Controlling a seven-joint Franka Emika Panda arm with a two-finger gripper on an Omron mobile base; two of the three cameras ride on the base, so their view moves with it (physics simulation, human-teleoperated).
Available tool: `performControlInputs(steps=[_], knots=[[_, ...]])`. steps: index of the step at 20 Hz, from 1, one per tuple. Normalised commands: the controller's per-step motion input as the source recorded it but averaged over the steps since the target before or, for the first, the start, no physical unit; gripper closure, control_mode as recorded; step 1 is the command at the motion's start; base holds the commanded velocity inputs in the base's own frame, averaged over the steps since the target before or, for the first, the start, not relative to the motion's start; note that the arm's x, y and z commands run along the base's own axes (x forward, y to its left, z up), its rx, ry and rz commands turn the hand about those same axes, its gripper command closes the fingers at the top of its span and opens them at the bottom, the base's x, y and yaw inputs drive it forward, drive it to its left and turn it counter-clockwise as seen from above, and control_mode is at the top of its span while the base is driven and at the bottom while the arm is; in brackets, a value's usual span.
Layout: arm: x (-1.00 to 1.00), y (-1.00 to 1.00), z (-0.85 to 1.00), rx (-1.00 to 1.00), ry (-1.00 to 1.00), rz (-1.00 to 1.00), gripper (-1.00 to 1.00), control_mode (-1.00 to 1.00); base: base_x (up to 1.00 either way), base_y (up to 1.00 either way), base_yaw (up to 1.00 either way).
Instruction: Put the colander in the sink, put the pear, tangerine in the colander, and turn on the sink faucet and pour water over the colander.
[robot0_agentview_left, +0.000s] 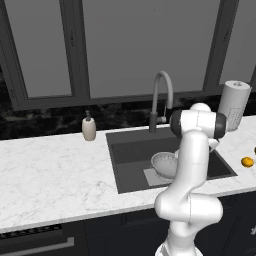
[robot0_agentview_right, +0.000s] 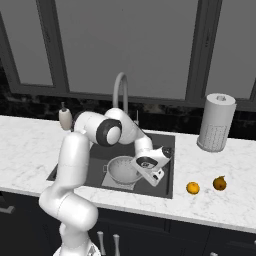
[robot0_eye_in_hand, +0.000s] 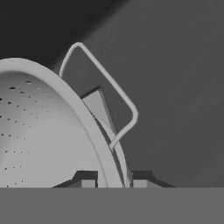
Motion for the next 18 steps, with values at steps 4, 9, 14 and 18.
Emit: performControlInputs(steps=[4,9,14,18], knots=[[0.0,0.35,0.0,-0.06,0.0,-0.12,1.0,-1.0,0.0,0.0,0.0],[0.0,0.32,0.0,-0.04,0.0,-0.09,1.0,-1.0,0.0,0.0,0.0],[0.0,0.26,0.0,-0.04,0.0,-0.08,1.0,-1.0,0.0,0.0,0.0],[0.0,0.04,-0.04,-0.05,0.0,-0.08,-1.0,-1.0,0.0,0.0,0.0]])
